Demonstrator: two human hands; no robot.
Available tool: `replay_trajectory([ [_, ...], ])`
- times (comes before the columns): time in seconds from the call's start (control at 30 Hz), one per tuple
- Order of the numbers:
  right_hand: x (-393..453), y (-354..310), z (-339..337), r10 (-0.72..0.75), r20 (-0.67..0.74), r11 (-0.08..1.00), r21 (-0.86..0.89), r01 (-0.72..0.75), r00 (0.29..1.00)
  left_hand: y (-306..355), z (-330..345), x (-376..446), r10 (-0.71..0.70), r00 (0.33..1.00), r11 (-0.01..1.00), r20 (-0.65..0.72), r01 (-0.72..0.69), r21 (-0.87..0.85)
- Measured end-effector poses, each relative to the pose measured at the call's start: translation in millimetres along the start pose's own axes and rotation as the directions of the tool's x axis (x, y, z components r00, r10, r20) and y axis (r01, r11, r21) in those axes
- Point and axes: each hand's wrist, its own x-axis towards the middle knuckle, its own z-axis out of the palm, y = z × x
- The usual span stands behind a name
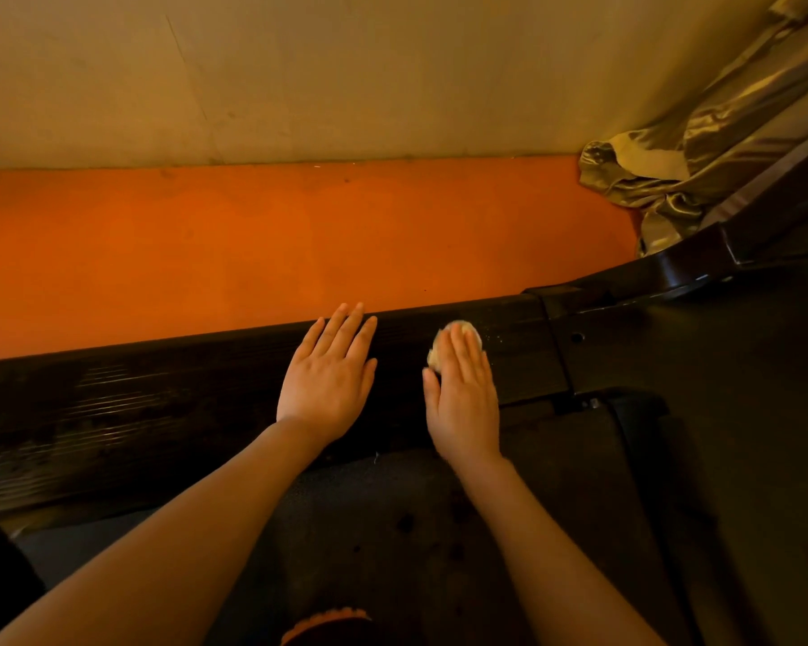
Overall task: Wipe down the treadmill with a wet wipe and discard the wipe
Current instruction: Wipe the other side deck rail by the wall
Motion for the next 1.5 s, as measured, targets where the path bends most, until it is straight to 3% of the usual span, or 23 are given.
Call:
replay_trajectory([
  [0.17,28,4,-5,0.030,0.019,1.000,0.004,-0.030,0.999,-1,0,0,0.001,1.000,1.000,-0.002,-0.001,-0.007],
  [0.4,-62,-7,19,0.123,-0.036,0.991,0.049,-0.121,0.992,0,3,0,-0.006,1.000,1.000,-0.017,0.006,0.012],
  [0.73,44,10,-7,0.082,0.002,0.996,0.023,-0.082,0.997,-1,4,1,-0.005,1.000,1.000,-0.020,0.005,0.016],
  [0.93,-21,8,4,0.136,-0.058,0.990,0.038,-0.134,0.989,-1,4,0,-0.005,1.000,0.999,-0.010,0.006,0.035],
  [1.03,-52,11,10,0.151,-0.020,0.988,0.048,-0.150,0.988,0,3,0,-0.006,1.000,0.999,-0.011,0.006,0.037],
  [1.33,38,26,-12,0.124,0.009,0.992,-0.005,-0.124,0.992,-1,3,1,-0.006,1.000,0.999,-0.012,0.006,0.045],
  [1.5,1,23,-2,0.156,-0.048,0.988,-0.005,-0.156,0.987,-2,4,0,-0.008,1.000,0.999,-0.011,0.008,0.042],
])
